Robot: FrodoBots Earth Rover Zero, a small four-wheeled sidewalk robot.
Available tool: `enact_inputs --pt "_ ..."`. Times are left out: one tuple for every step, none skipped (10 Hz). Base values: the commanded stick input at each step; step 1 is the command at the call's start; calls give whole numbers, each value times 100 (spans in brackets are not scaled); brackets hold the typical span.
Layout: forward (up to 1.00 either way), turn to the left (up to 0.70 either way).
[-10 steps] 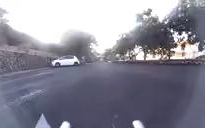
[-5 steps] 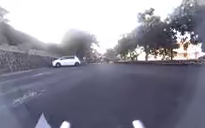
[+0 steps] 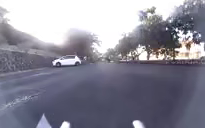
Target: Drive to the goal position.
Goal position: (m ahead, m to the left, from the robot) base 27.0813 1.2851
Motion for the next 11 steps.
enact_inputs --pt "50 0" --pt "50 0" --pt "50 0" --pt "50 0" --pt "50 0" --pt "50 0" --pt "50 0" --pt "50 0" --pt "50 0" --pt "50 0" --pt "50 0"
